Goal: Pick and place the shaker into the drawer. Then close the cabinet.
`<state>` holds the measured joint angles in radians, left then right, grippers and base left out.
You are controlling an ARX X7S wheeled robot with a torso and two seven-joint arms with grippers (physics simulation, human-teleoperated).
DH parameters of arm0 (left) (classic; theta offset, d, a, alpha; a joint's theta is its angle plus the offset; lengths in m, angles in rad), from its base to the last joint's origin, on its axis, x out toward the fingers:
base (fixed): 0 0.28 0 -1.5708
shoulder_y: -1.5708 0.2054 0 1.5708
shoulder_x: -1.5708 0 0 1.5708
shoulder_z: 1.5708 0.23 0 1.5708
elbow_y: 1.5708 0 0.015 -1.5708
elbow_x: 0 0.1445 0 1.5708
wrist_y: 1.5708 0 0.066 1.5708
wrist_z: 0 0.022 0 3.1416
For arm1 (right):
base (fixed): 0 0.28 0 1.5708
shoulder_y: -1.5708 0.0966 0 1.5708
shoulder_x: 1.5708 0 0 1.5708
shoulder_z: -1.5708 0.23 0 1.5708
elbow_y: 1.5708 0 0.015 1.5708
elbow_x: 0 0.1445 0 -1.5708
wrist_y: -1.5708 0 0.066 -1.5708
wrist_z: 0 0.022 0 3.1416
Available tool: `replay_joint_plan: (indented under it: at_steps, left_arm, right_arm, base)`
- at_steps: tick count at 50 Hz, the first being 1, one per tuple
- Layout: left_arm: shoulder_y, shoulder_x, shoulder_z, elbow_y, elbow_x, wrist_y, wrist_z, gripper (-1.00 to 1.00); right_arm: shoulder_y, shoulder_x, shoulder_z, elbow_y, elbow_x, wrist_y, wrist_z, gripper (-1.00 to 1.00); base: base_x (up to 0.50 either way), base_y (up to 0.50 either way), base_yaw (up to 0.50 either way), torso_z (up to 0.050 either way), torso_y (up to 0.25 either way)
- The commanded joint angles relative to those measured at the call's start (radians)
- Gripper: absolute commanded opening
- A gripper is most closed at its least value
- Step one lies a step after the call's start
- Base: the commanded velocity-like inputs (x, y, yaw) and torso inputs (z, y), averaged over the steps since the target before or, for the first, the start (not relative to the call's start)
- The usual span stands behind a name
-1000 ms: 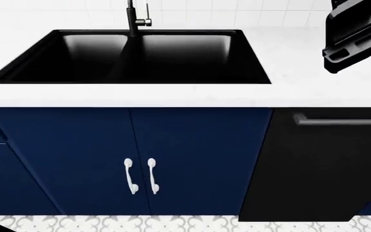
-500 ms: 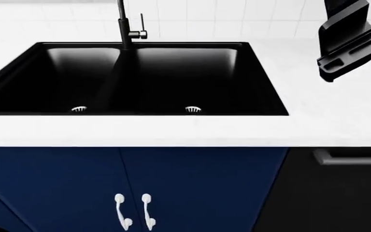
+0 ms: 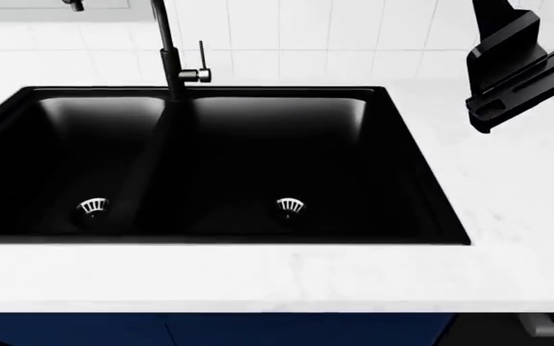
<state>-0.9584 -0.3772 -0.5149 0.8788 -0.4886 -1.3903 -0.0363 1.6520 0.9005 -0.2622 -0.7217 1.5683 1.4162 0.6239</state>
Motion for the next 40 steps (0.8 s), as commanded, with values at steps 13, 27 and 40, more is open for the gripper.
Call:
replay_joint_plan:
  at_steps: [13,27,40]
  left_arm:
    - [-0.048,0.042,-0.031,-0.098,-0.023,0.017,0.023,1.00]
    - [-0.113,-0.006,0.058,-0.162,0.056,0.038,-0.075,1.00]
    - [-0.921,0.114,0.243,-0.294,-0.069,-0.153,-0.112,1.00]
  right_arm:
    - [-0.005,0.011,-0.005,0.001,0.002,-0.039,-0.012,1.00]
    - [-0.013,0.051,-0.044,0.144,0.199,-0.089,0.300,1.00]
    - [0.070,0.047,-0.153,0.211,0.240,-0.015,0.368,1.00]
  base:
    - [0.50,0.00,0.00,0.000,0.002]
    - [0.07,0.00,0.00,0.000,0.001]
    - [0.00,0.00,0.00,0.000,0.000]
